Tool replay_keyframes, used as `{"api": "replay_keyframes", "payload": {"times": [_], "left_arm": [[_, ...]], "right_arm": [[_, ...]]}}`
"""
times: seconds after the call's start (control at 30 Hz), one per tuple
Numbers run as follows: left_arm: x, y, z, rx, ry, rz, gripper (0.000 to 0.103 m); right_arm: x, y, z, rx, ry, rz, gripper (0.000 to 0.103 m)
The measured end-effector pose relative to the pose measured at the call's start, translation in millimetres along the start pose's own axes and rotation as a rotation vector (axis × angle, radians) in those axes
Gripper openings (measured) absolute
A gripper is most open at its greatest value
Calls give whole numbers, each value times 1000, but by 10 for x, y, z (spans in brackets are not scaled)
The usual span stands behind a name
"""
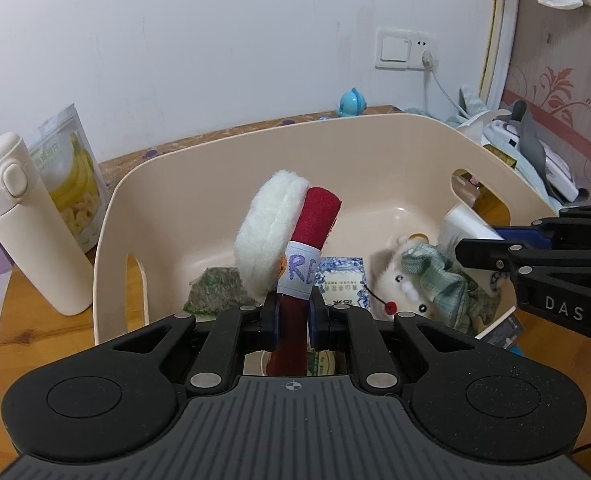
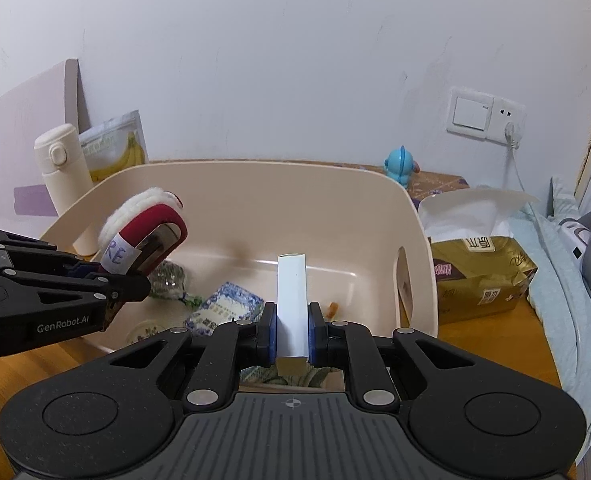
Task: Organize objects
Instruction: 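Carry both items over the beige bin and open both tools to drop them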
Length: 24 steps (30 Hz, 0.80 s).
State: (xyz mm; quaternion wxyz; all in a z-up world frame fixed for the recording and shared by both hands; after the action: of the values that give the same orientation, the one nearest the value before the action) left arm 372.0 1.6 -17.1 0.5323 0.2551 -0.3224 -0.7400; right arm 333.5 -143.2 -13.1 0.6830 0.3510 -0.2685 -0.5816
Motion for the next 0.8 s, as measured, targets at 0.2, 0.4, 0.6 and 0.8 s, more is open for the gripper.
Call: {"api": "replay_keyframes", "payload": {"times": [0.2, 0.4, 0.6, 0.8], "left_arm": [[-16, 7, 17, -11, -1, 23, 22], [-44, 47, 156, 25, 25, 19, 55], [-52, 77, 321, 58, 28, 21, 67], [-45, 62, 513, 89, 21, 46, 68]], "right_arm": [[-18, 9, 29, 2, 10, -4, 36], [-10, 24, 104, 17, -5, 1, 75], [4, 45, 257, 38, -13, 7, 88], [62, 42, 458, 71, -18, -20, 99]]}}
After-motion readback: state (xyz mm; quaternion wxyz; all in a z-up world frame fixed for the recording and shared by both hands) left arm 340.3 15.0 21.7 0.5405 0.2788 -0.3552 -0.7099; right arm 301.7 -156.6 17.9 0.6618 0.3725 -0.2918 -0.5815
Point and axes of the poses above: each gripper's, at about its wrist camera, not at the fingertips, and z roughly against the way its jaws point, x to its right, y to its top, the point moved 10 cm from there along -z, roughly the way its jaws point, and after that the axes turned 2 degrees about x, right-handed, at the moved point
